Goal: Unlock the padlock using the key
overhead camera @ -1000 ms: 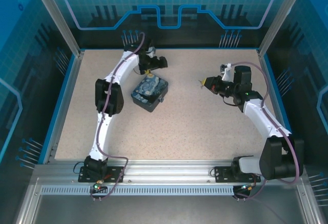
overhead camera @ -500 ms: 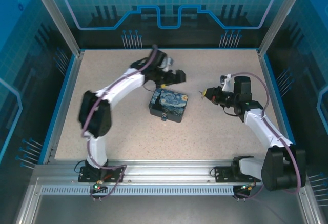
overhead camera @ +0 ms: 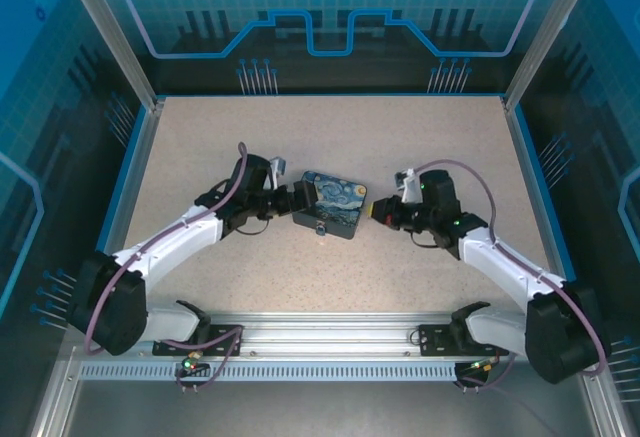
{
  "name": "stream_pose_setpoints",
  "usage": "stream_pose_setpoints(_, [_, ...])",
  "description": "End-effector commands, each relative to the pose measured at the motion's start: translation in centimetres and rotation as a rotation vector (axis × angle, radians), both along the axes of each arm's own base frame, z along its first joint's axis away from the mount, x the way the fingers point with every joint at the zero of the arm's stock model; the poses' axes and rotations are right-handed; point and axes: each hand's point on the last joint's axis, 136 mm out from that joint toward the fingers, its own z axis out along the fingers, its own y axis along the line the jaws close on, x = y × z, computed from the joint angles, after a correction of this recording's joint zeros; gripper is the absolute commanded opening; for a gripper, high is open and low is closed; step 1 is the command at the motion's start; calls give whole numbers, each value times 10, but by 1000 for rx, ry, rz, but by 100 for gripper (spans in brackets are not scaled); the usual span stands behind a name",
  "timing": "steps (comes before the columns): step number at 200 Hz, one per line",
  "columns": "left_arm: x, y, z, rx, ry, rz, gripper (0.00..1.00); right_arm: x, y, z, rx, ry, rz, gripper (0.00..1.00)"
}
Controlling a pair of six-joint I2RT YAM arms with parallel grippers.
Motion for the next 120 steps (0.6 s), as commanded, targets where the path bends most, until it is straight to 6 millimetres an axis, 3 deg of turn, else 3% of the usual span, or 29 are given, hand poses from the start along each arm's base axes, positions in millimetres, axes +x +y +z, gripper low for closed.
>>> stream_pose_setpoints(1, [12, -2, 20, -60, -99, 33, 99, -16, 18, -6, 0, -16, 33, 0])
stream_pose_setpoints(30, [14, -1, 15, -56, -95, 50, 99, -33, 37, -28, -13, 19, 105, 0])
stream_pose_setpoints(64, [19, 1, 20, -50, -101, 60, 99, -37, 52, -51, -18, 78, 179, 0])
stream_pose_setpoints(96, [20, 0, 24, -58, -104, 59, 99, -21, 57, -60, -43, 99, 189, 0])
stream_pose_setpoints(120, [19, -1, 24, -58, -104, 51, 99, 2, 53, -60, -45, 98, 150, 0])
